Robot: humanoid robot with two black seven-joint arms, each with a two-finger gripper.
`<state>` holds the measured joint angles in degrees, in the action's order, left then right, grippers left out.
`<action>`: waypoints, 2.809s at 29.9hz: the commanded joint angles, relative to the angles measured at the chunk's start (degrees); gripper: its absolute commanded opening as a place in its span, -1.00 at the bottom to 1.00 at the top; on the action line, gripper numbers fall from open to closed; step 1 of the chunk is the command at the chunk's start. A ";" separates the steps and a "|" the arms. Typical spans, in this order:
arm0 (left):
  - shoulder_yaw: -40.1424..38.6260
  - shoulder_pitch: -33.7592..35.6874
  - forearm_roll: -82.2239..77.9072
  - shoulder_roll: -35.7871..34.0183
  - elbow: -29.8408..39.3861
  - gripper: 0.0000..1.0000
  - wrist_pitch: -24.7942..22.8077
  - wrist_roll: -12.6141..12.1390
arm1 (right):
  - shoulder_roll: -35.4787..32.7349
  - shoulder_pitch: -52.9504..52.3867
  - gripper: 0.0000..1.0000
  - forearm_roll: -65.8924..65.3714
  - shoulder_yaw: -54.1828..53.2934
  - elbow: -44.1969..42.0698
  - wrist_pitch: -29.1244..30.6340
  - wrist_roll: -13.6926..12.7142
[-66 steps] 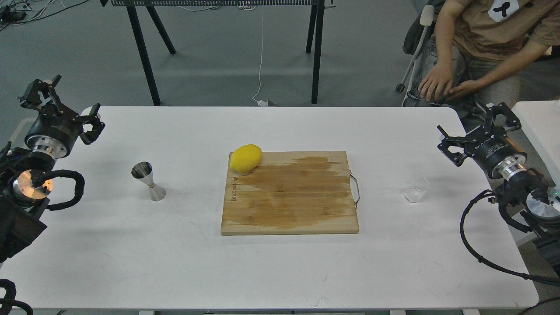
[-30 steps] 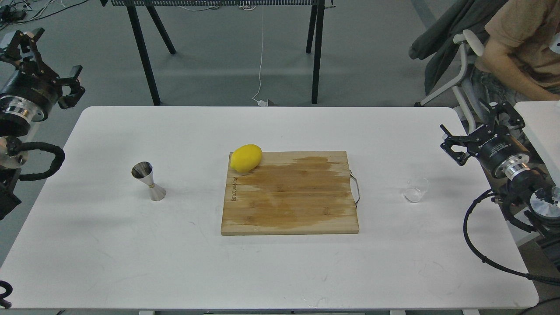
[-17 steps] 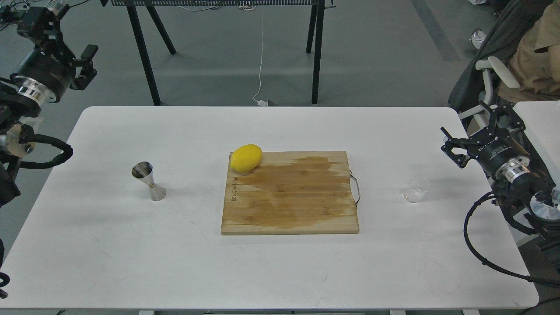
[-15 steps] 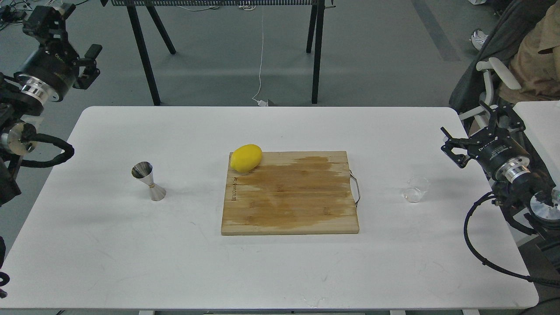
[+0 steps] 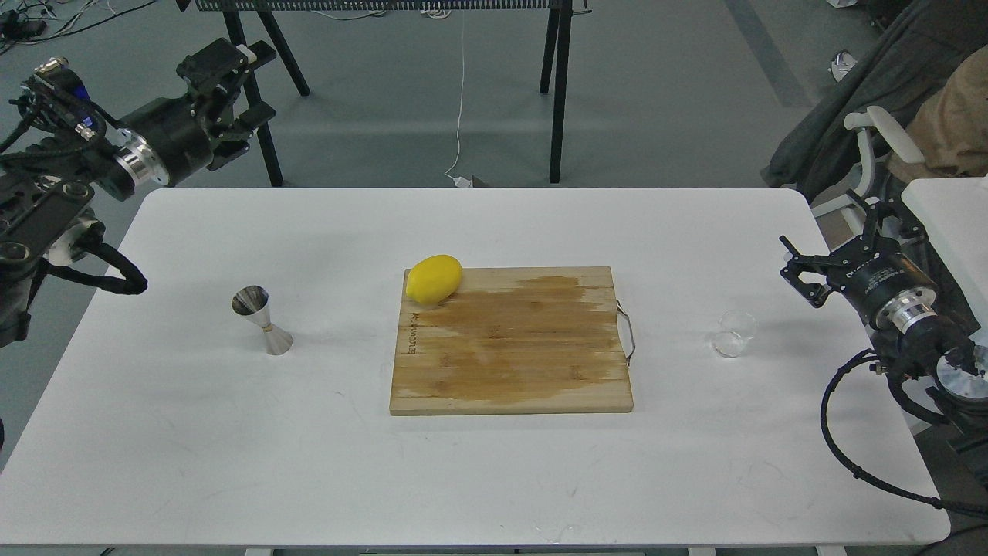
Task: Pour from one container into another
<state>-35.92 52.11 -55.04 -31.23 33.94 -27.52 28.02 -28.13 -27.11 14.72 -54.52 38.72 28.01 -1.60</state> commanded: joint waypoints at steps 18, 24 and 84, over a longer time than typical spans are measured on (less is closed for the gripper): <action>-0.12 -21.86 -18.16 -16.40 29.77 1.00 33.47 -0.02 | 0.01 0.39 0.98 -0.04 -0.06 -0.49 -0.01 0.02; -0.21 -27.40 -25.10 -17.55 32.06 1.00 46.92 -0.02 | 0.01 0.48 0.98 -0.04 0.03 -0.66 -0.01 0.02; 2.78 -34.27 -45.07 4.42 5.53 0.99 55.52 -0.02 | -1.66 1.89 0.98 0.05 -1.46 -0.22 -0.01 0.11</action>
<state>-33.41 16.86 -100.10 -27.96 41.31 28.00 28.00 -29.60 -25.14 14.77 -55.78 38.49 28.01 -1.49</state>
